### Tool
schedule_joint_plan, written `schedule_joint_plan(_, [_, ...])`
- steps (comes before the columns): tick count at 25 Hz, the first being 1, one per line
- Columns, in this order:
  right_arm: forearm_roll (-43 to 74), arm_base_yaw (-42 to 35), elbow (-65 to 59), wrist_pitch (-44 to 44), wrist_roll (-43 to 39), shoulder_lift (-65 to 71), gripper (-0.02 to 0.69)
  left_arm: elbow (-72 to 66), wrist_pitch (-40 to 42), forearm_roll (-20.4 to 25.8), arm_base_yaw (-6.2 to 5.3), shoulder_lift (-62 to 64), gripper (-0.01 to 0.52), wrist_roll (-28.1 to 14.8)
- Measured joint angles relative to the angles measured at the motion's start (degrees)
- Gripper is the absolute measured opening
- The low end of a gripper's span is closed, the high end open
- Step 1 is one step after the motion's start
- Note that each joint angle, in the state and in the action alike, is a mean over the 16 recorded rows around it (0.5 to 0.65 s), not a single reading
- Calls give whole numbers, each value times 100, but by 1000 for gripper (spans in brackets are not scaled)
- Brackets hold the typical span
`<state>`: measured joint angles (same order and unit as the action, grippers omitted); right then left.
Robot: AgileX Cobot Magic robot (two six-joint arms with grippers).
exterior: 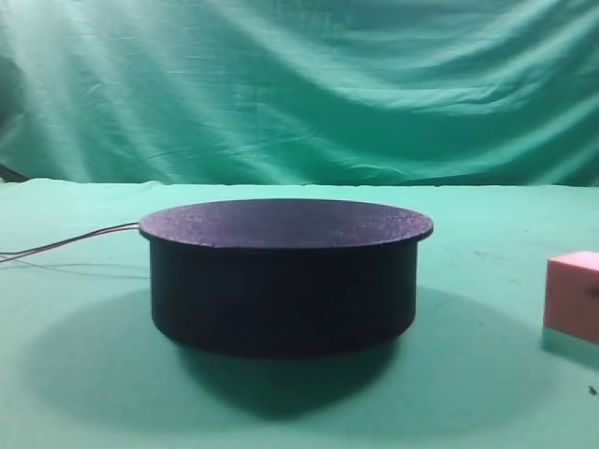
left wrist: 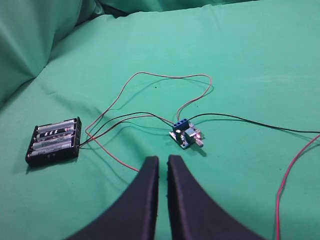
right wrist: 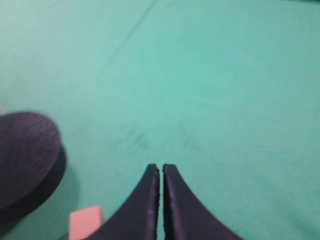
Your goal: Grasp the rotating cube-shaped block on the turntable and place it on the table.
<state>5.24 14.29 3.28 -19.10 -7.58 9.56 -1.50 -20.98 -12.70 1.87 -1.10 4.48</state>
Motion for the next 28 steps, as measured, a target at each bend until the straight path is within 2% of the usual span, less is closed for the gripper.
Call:
schedule_joint_plan(11, [71,-128,-483,-163,28,-933,31,0,0,0,0,0,0,0])
schedule_joint_plan(28, [116,-129,-483,-259,90,-1009,50,0,0,0,0,0,0,0])
